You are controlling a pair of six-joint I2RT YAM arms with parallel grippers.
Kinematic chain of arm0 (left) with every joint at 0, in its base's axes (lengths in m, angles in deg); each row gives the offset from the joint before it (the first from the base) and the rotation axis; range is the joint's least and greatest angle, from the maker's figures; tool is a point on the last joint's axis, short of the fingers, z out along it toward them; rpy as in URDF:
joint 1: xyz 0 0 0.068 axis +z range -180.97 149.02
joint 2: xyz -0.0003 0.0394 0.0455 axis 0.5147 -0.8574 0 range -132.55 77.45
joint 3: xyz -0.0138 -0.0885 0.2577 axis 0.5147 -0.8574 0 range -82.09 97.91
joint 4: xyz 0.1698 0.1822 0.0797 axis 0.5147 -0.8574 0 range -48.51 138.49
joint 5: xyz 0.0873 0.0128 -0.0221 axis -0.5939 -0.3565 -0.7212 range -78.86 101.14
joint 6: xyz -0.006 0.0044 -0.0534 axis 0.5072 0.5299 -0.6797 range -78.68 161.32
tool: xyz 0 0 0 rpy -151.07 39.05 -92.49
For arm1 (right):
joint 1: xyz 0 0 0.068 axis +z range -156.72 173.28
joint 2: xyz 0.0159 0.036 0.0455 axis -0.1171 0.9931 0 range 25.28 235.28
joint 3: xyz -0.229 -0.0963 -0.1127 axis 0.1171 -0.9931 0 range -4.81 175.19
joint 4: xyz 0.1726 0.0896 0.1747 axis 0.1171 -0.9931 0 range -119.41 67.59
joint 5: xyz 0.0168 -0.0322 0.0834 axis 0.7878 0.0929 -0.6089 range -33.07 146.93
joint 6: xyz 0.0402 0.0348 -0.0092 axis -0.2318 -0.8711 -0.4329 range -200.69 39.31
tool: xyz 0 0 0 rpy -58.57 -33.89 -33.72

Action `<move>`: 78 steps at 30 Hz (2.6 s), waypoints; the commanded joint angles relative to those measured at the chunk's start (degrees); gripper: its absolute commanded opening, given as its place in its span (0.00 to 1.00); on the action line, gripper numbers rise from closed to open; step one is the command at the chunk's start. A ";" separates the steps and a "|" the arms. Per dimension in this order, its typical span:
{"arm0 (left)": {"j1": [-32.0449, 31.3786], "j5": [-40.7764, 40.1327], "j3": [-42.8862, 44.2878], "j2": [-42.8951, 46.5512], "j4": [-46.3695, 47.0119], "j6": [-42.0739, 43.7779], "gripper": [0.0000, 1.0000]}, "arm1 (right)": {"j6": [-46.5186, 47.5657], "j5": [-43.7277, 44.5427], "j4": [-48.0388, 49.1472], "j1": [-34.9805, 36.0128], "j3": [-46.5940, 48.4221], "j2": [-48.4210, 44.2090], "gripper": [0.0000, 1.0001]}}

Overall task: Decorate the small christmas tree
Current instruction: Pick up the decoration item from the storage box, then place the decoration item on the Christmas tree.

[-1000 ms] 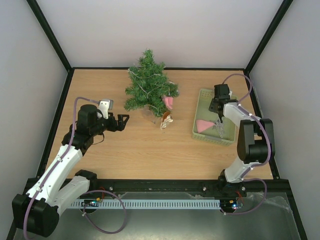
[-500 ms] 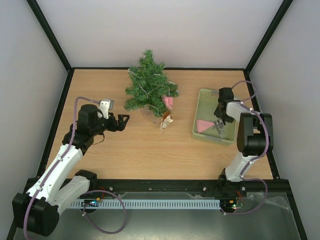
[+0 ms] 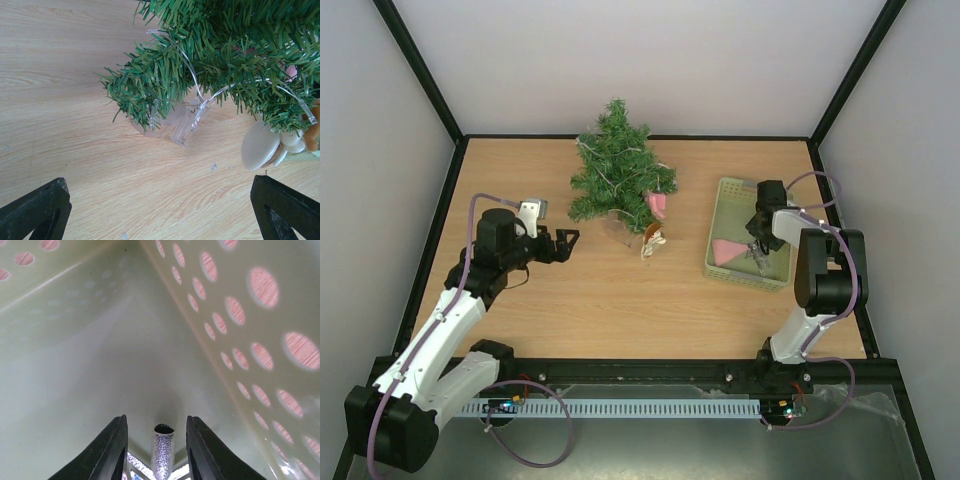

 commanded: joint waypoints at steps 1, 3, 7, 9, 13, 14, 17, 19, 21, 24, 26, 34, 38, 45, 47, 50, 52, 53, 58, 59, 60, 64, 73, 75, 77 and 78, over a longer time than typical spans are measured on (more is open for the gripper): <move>0.28 0.84 0.27 0.34 0.14 0.32 0.99 | -3.44 -0.41 1.75 0.16 -1.36 -0.15 0.31; 0.25 0.88 0.26 0.34 0.22 0.30 1.00 | -3.88 -0.62 2.71 0.16 -2.00 -0.17 0.28; 0.21 1.10 0.34 0.09 0.22 0.38 0.99 | -4.30 -0.64 3.31 0.15 -2.32 0.20 0.21; 0.28 1.15 0.39 0.14 0.22 0.38 1.00 | -4.68 -0.79 3.41 0.16 -2.27 0.61 0.21; 0.28 0.76 0.37 0.26 0.05 0.39 0.99 | -5.07 -0.14 3.52 0.16 -1.93 0.92 0.21; 0.29 0.71 0.41 0.26 0.00 0.34 0.99 | -5.09 -0.03 3.52 0.16 -1.83 1.01 0.22; 0.26 0.62 0.47 0.27 0.05 0.37 0.99 | -5.13 0.29 3.74 0.16 -1.95 1.42 0.23; 0.25 0.62 0.37 0.26 0.05 0.34 0.99 | -5.01 0.59 3.87 0.16 -2.06 1.93 0.23; 0.21 0.62 0.37 0.32 0.07 0.30 0.99 | -4.68 0.78 3.91 0.15 -2.20 2.25 0.23; 0.27 0.51 0.34 0.43 0.09 0.31 0.99 | -4.32 0.88 4.05 0.16 -2.40 2.63 0.21; 0.27 0.13 0.35 0.45 0.06 0.24 0.99 | -4.02 0.88 3.96 0.16 -2.41 2.66 0.16; 0.21 -6.19 1.44 0.43 -1.20 -1.73 0.99 | -1.31 1.90 3.01 0.20 -0.19 -1.99 0.07; 0.27 -4.84 1.88 0.57 -1.00 -0.95 0.99 | 0.34 2.00 2.68 0.33 1.39 -6.11 0.07; 0.21 -4.45 4.48 3.93 -2.40 -2.51 0.99 | 1.68 4.77 2.91 1.47 2.19 -15.46 0.07; 0.26 -2.93 5.00 5.38 -2.12 -3.14 0.99 | 1.61 6.68 4.52 2.48 0.83 -18.18 0.07; 0.26 -0.76 5.21 7.54 -1.13 -3.81 0.98 | 3.48 3.98 8.97 3.05 -1.99 -22.04 0.07; 0.17 0.42 5.38 8.77 -0.47 -3.78 0.97 | 3.19 1.64 8.40 3.71 -2.01 -23.90 0.07; 0.15 1.13 5.70 9.05 -0.40 -3.43 0.96 | 3.11 0.25 7.38 4.41 -1.41 -24.63 0.07; -0.04 7.09 9.28 9.47 -0.74 -1.15 0.90 | 4.57 -5.59 -0.21 9.27 4.50 -28.50 0.07; -0.22 8.06 9.92 9.60 -0.68 -0.56 0.88 | 4.68 -6.69 -1.21 10.29 5.06 -29.61 0.07; -0.52 8.77 10.67 9.76 -0.59 0.20 0.87 | 4.52 -8.10 -1.95 11.33 5.50 -30.84 0.07; -2.35 9.62 13.85 9.59 -0.77 2.12 0.80 | 4.51 -13.44 -4.84 16.87 7.68 -34.72 0.07; -13.72 11.26 17.59 5.35 3.53 -4.25 0.70 | -8.40 -18.48 2.78 34.98 5.97 -41.44 0.07; -17.61 9.06 17.41 4.21 5.12 -4.93 0.70 | -11.39 -18.06 6.00 38.25 5.56 -41.12 0.08; -21.64 6.29 16.76 3.12 6.69 -4.95 0.70 | -13.94 -17.35 9.33 41.14 4.91 -40.63 0.09; -24.11 5.11 16.25 2.64 7.51 -5.20 0.71 | -15.06 -17.20 11.10 42.71 4.59 -40.29 0.08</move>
